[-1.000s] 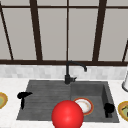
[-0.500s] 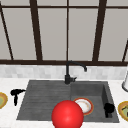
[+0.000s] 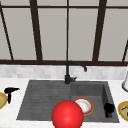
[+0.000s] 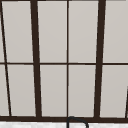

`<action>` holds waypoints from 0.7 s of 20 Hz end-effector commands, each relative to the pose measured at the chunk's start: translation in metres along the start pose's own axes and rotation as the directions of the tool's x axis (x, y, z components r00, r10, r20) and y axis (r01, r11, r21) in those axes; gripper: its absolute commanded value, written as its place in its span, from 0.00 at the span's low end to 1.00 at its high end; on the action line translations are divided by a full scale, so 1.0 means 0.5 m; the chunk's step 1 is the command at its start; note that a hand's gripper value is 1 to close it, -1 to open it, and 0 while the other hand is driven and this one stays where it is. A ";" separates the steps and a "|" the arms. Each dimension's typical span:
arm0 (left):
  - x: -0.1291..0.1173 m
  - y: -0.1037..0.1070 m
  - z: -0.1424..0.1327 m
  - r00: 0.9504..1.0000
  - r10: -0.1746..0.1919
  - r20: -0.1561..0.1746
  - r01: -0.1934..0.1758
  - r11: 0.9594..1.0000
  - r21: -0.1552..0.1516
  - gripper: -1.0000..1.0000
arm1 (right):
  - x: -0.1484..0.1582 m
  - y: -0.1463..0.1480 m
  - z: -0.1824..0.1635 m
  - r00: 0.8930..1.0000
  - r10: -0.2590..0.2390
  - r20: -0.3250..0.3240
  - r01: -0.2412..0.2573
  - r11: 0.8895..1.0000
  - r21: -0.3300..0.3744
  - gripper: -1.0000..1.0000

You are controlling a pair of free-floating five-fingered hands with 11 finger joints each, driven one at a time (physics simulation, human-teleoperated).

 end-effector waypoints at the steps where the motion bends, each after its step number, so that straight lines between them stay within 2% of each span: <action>1: -0.033 -0.010 0.063 1.000 0.029 0.008 -0.029 1.000 -0.008 0.00 | 0.000 0.000 0.000 1.000 0.000 0.000 0.000 1.000 0.000 0.50; 2: -0.044 -0.010 0.074 0.999 0.027 0.027 -0.027 1.000 -0.009 0.00 | 0.000 0.000 0.000 1.000 0.000 0.000 0.000 1.000 0.000 0.50; 4: -0.060 -0.011 0.098 0.999 0.020 0.043 -0.019 1.000 -0.020 0.00 | 0.000 0.000 0.000 1.000 0.000 0.000 0.000 1.000 0.000 0.50; 7: -0.083 -0.009 0.123 0.998 0.039 0.049 -0.042 0.998 0.054 0.00 | 0.000 0.000 0.000 1.000 0.000 0.000 0.000 1.000 0.000 0.50; 9: -0.081 -0.007 0.147 0.997 0.057 0.050 -0.062 0.992 0.106 0.00 | 0.000 0.000 0.000 1.000 0.000 0.000 0.000 1.000 0.000 0.50; 10: -0.077 -0.003 0.155 0.996 0.065 0.055 -0.072 0.989 0.130 0.00 | 0.000 0.000 0.000 1.000 0.000 0.000 0.000 1.000 0.000 0.50; 11: -0.062 0.003 0.166 0.995 0.084 0.045 -0.090 0.984 0.155 0.00 | 0.000 0.000 0.000 1.000 0.000 0.000 0.000 1.000 0.000 0.50; 14: -0.032 0.041 0.155 0.993 0.104 0.056 -0.113 0.975 0.191 0.00 | 0.000 0.000 0.000 1.000 0.000 0.000 0.000 1.000 0.000 0.50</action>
